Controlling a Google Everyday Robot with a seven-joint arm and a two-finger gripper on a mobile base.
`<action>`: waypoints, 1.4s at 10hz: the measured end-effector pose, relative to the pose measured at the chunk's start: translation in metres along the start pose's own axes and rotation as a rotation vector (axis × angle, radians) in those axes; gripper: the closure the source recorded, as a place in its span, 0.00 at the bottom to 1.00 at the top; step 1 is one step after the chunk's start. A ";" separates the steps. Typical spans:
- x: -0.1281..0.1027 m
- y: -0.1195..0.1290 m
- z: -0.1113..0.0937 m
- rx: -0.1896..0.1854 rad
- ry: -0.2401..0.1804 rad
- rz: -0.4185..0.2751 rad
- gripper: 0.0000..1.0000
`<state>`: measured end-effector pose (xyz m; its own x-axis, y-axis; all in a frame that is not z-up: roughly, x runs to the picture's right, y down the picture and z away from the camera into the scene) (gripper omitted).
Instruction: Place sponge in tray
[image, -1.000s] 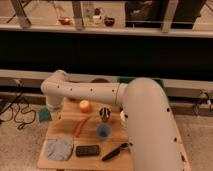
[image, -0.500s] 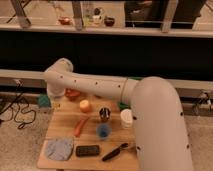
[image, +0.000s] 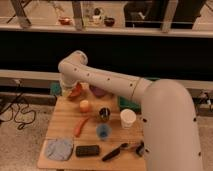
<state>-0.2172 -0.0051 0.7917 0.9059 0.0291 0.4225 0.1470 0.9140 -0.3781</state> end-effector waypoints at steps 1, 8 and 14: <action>0.005 -0.002 -0.001 0.007 0.006 0.004 0.81; 0.002 -0.002 0.000 0.006 0.003 0.005 0.81; 0.073 -0.045 -0.056 0.187 0.007 0.192 0.81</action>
<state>-0.1348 -0.0666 0.7930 0.9129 0.2071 0.3516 -0.1034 0.9509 -0.2916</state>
